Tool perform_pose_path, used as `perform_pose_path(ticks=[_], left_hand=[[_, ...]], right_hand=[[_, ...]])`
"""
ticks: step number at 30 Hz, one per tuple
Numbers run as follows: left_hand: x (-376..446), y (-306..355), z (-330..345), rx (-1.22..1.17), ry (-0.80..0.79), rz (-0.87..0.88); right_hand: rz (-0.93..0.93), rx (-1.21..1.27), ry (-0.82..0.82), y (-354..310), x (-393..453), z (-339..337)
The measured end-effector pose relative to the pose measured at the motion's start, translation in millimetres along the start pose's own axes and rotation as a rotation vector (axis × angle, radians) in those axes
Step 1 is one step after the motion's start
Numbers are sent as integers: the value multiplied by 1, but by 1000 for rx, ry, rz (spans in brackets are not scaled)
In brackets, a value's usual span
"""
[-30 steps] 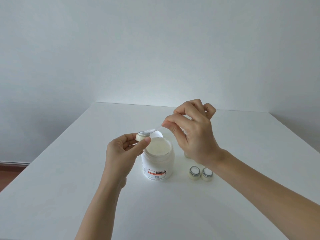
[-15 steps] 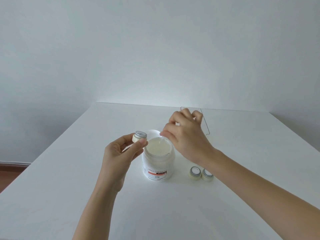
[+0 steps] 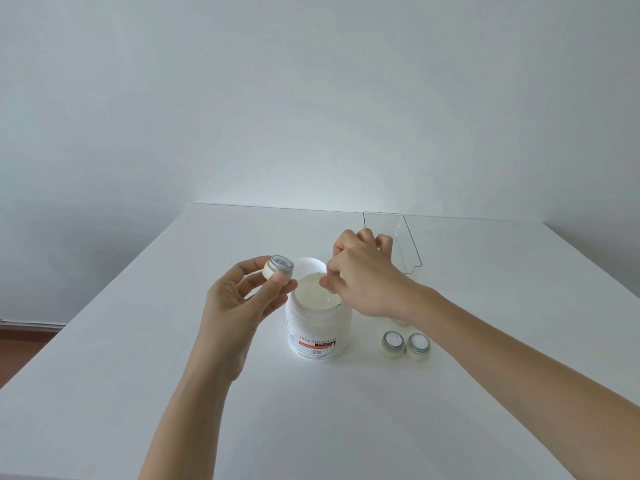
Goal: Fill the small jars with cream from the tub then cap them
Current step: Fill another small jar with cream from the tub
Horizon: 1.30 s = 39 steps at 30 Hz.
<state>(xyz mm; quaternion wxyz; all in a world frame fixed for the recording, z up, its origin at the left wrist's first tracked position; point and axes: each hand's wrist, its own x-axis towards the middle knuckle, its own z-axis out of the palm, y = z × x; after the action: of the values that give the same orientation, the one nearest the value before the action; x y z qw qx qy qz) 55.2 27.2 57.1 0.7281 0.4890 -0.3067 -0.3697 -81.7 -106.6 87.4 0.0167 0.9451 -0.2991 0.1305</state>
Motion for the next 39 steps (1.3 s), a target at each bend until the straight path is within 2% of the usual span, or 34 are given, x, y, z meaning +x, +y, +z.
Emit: perform_pose_path(ticks=[8,14,19,25,31,35,39], left_hand=[[1,-1,-3,71,-16,4],[2,-3,-2,123,1,10],[4,-7,2,154,-1,8],[5,-10,10,146,-64,-23],[3,-8,16,51,-127,-37],[3,-7,16,7,-130,-43],[2,-7,16,-32,-129,-59]], right_hand=[[407,366,-77,17,-3,-5],[541,705,-42,32,-7,-16],[605,873,-23,37,-3,-28],[570,929,57,32,2,-33],[466,727,211,14,-4,-32],[358,463,450,7,-6,-26],[71,284,752,0,-17,-23]])
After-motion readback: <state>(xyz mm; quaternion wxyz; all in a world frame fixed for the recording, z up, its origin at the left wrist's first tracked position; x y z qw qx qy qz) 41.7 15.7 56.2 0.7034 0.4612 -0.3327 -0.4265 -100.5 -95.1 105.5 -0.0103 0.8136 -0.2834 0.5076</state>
